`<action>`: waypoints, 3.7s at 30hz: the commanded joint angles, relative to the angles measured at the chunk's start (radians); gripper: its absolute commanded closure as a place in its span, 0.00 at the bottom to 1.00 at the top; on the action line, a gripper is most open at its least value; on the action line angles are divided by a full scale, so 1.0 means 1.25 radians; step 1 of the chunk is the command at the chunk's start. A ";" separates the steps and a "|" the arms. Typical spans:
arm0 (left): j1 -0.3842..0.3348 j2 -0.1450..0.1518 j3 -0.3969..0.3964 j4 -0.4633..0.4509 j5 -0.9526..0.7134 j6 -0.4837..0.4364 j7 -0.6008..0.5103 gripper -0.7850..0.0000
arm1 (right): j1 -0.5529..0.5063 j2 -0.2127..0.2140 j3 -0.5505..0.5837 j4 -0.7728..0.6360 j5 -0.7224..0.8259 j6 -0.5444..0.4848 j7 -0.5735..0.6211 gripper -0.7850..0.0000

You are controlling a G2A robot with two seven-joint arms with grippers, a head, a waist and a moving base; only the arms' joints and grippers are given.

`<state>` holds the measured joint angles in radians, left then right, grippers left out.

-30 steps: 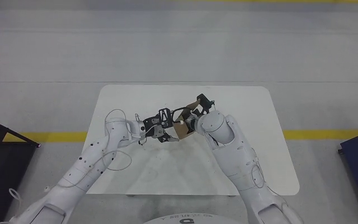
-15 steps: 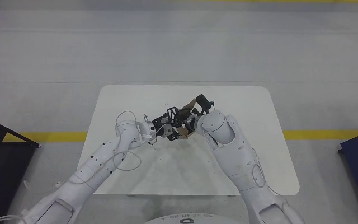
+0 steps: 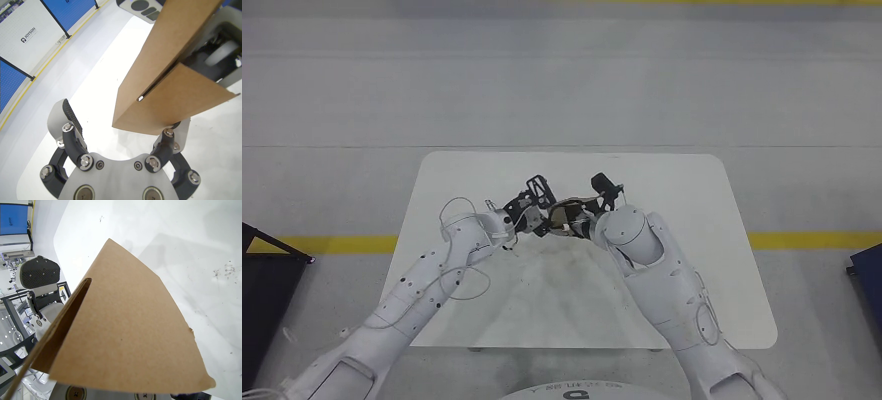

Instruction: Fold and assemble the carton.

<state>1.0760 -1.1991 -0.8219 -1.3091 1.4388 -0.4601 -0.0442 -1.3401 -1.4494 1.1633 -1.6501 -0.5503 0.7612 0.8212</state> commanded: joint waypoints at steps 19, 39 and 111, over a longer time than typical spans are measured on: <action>0.063 0.054 -0.107 -0.057 0.132 -0.140 0.108 0.00 | -0.146 0.040 0.032 -0.182 -0.059 -0.121 -0.012 1.00; 0.098 0.066 -0.190 -0.112 0.041 -0.103 0.053 0.00 | -0.373 0.086 0.123 -0.371 -0.191 -0.368 -0.111 1.00; -0.086 -0.015 0.025 -0.072 -0.059 -0.104 -0.182 0.00 | -0.267 0.181 0.342 -0.010 0.420 -0.657 0.082 1.00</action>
<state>0.9683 -1.2173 -0.7913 -1.3990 1.3649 -0.5898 -0.2714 -1.6482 -1.2245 1.5735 -1.6472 -0.0575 -0.0230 0.9219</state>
